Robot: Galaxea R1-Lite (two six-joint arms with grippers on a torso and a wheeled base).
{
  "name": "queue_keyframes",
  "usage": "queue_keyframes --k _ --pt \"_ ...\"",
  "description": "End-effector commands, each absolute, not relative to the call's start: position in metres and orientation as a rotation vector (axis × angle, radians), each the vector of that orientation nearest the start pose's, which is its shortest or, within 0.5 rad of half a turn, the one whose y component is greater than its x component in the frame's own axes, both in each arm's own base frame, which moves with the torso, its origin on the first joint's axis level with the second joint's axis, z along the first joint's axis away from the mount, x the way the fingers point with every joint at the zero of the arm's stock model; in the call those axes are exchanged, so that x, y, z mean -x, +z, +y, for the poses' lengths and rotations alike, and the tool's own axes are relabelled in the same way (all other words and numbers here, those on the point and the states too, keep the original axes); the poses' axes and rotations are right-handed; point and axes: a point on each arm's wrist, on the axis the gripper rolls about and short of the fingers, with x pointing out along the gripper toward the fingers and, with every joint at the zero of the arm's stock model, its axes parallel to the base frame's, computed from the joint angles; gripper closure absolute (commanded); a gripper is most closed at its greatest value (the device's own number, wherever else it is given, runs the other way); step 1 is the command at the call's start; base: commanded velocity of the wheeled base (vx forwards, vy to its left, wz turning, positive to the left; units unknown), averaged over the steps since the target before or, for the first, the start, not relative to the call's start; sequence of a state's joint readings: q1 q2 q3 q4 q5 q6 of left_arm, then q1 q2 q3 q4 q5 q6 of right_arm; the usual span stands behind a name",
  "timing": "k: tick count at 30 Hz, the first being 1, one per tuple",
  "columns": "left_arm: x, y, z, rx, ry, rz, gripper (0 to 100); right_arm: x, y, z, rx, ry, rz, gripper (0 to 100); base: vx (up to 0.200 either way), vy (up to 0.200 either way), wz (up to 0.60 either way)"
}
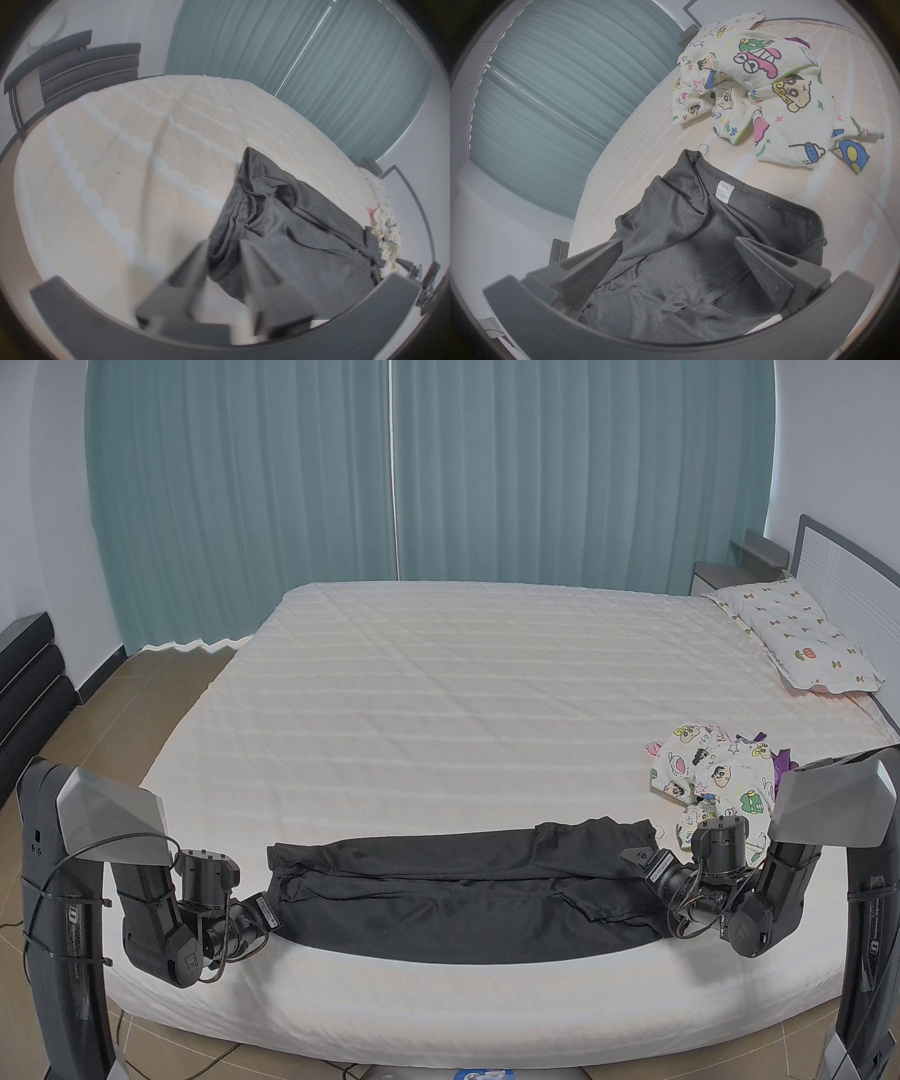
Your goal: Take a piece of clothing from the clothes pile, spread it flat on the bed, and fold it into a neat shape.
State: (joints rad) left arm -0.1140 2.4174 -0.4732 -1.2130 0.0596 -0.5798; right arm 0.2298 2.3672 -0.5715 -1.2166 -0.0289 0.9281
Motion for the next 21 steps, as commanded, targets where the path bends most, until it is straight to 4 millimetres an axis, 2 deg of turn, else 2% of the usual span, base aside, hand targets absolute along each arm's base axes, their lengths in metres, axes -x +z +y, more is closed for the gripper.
queue_keyframes --k 1,10,14,21 --pt "-0.300 -0.066 -0.036 0.463 0.169 0.752 100 -0.326 -0.034 0.075 -0.823 -0.086 0.618 0 0.000 0.000 0.00" --pt "-0.286 -0.067 -0.034 0.411 0.260 0.772 100 -0.326 -0.034 0.076 -0.822 -0.086 0.622 0 0.000 0.000 0.00" --pt "-0.278 -0.061 -0.033 0.408 0.263 0.779 100 -0.326 -0.033 0.076 -0.822 -0.084 0.619 0 0.000 0.000 0.00" --pt "-0.277 -0.060 -0.031 0.411 0.270 0.781 100 -0.326 -0.032 0.076 -0.823 -0.082 0.617 0 0.000 0.000 0.00"
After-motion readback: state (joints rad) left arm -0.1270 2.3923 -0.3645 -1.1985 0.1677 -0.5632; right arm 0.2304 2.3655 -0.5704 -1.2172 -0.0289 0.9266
